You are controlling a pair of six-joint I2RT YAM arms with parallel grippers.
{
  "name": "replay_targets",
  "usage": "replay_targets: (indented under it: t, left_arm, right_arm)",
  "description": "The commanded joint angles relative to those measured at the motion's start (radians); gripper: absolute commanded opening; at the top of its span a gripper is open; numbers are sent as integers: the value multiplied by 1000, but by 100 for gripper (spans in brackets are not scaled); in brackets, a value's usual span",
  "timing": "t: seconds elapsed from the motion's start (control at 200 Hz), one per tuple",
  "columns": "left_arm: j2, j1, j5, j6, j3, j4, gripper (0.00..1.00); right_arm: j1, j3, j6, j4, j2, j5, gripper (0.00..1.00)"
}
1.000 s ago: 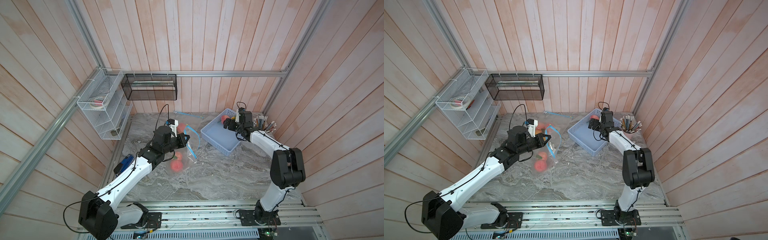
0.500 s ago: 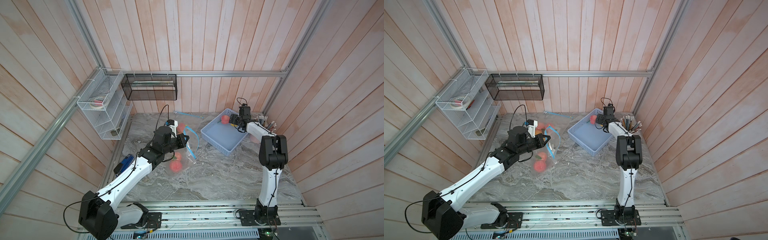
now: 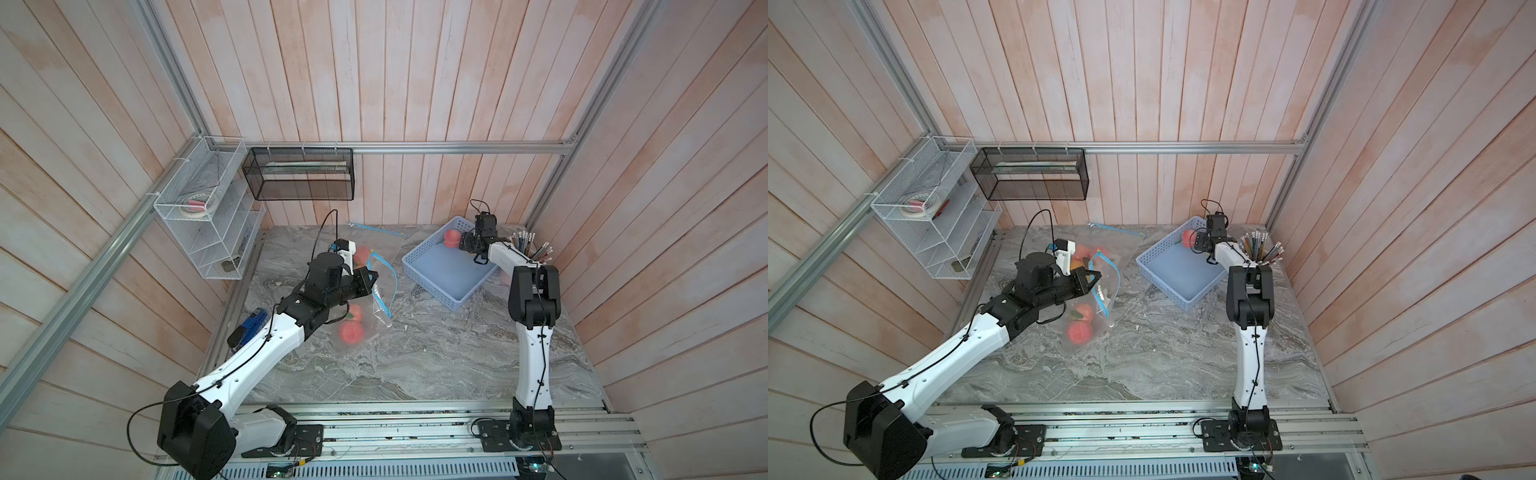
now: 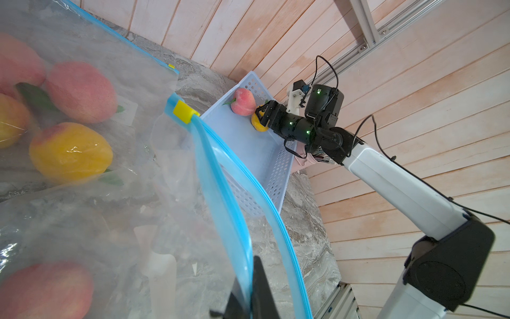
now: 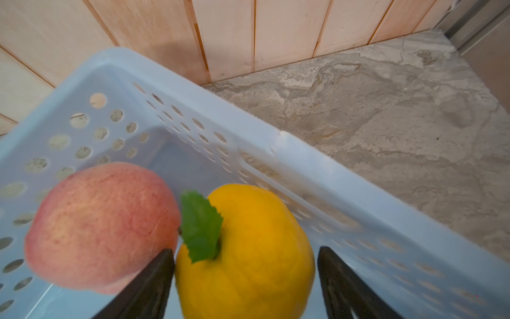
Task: Place the peach in a zip-top bag and seal the zipper
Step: Pick up the peach from the basket.
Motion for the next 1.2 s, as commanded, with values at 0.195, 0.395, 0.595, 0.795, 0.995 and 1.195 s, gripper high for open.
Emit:
replay_targets:
  t: [0.195,0.395,0.595,0.795,0.995,1.195]
  left_arm:
    - [-6,5,-9,15,-9,-17,0]
    - [-3,6,-7,14,-10,-12,0]
    - [-3,6,-6,15,-15,-10,0]
    - [-3,5,-6,15,-18,-6,0]
    - [5,6,3,14,-18,1,0]
    - [24,6,39,12,-19,23,0]
  right_arm:
    - [-9,85,-26,-90,54,-68,72]
    - [-9,86,-40,-138,45,-150,82]
    - [-8,84,-61,-156,24,-219,73]
    - [-12,85,-13,-181,-1,-277,64]
    - [-18,-20,100,-159,-125,-482,62]
    - [-22,-286,195,30,-371,-708,62]
